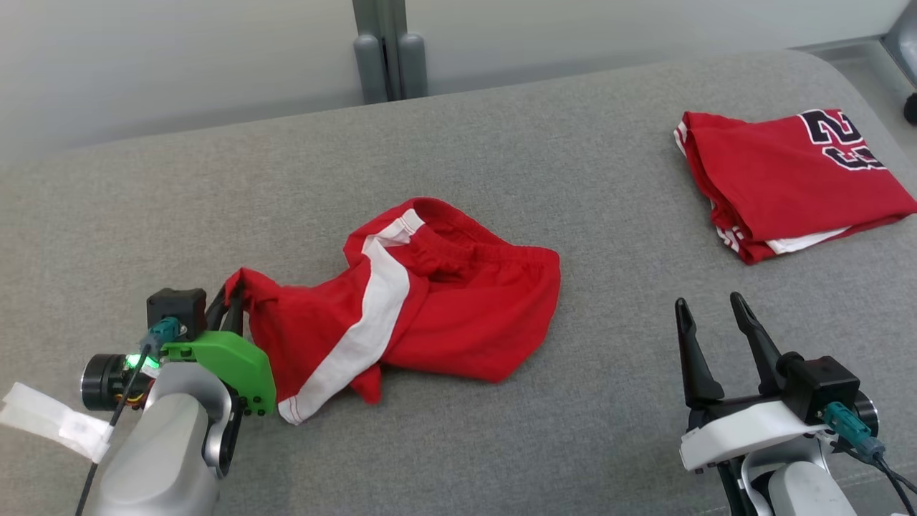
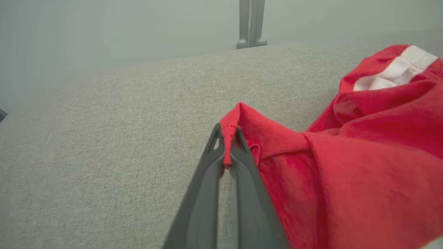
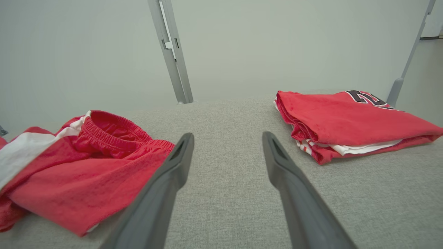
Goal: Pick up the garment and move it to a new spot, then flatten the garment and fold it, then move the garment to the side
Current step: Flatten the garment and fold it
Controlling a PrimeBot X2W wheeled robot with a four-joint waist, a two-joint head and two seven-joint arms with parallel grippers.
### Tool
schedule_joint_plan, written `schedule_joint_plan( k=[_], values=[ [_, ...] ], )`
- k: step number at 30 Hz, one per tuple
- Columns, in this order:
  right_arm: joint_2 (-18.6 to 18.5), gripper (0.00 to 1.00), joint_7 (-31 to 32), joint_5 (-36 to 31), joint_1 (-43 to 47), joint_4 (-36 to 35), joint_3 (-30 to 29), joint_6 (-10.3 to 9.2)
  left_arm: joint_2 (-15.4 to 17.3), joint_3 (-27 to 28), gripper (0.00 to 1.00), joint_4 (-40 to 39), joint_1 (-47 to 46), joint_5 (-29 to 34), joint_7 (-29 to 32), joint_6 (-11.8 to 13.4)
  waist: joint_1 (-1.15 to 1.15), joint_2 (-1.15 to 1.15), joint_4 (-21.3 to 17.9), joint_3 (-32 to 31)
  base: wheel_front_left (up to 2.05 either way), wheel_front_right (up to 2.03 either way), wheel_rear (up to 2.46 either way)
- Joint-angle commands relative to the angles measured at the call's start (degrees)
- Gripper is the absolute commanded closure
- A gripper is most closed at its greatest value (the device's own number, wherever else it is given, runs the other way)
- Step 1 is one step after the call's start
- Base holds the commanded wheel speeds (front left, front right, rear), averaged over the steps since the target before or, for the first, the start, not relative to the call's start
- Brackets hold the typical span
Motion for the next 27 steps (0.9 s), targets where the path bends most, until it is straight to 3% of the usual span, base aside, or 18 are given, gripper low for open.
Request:
schedule_joint_plan(
  k=[1,2,3,4,5,6,10,17,27],
  values=[
    [-0.10,0.00,-0.17,-0.36,-0.81,0.03,0.10,-0.09,-0.31,0.19,1.00,2.06,-1.50,0.41,-0.62,-0.21,0.00,0.00,-2.17,2.40,0.00,0.00,0.00],
    [-0.11,0.00,-0.17,-0.34,-0.95,0.11,0.07,-0.09,-0.83,0.09,1.00,4.01,-2.48,0.36,-1.15,-0.49,0.00,0.00,-2.23,2.49,0.00,0.00,0.00],
    [-0.11,0.00,-0.17,-0.34,-1.10,0.14,0.03,-0.09,-1.23,0.07,0.90,5.40,-3.17,0.28,-1.61,-0.58,0.00,0.00,-2.22,2.49,0.00,0.00,0.00],
    [-0.13,0.00,-0.17,-0.35,-1.29,0.17,-0.07,-0.09,-1.78,-0.01,0.58,6.94,-3.93,0.33,-2.28,-0.66,0.00,0.00,-2.12,2.45,0.00,0.00,0.00],
    [-0.11,0.00,-0.17,-0.34,-1.41,0.20,-0.11,-0.09,-2.23,-0.04,0.09,8.02,-4.30,0.41,-2.82,-0.65,0.00,0.00,-1.96,2.33,0.00,0.00,0.00],
    [-0.11,0.00,-0.17,-0.31,-1.43,0.24,-0.10,-0.09,-2.62,0.00,0.00,9.19,-4.51,0.45,-3.46,-0.62,0.00,0.00,-1.67,2.09,0.00,0.00,0.00],
    [-0.11,0.00,-0.17,-0.33,-1.21,0.40,-0.02,-0.09,-3.61,1.04,0.00,11.22,-4.45,0.24,-4.92,0.00,0.00,0.00,-0.24,0.83,0.00,0.00,0.00],
    [-0.12,0.00,-0.17,-0.83,0.70,0.92,-0.17,-0.09,-5.77,5.01,0.00,-0.43,3.25,2.78,-5.17,1.24,0.00,0.00,5.95,-3.98,0.00,0.00,0.00],
    [-0.12,0.00,-0.17,0.03,2.56,1.67,-0.33,-0.09,-9.17,7.93,0.00,-13.88,17.60,5.90,-5.18,1.27,0.00,0.00,10.19,-8.18,0.00,0.00,0.00]
  ],
)
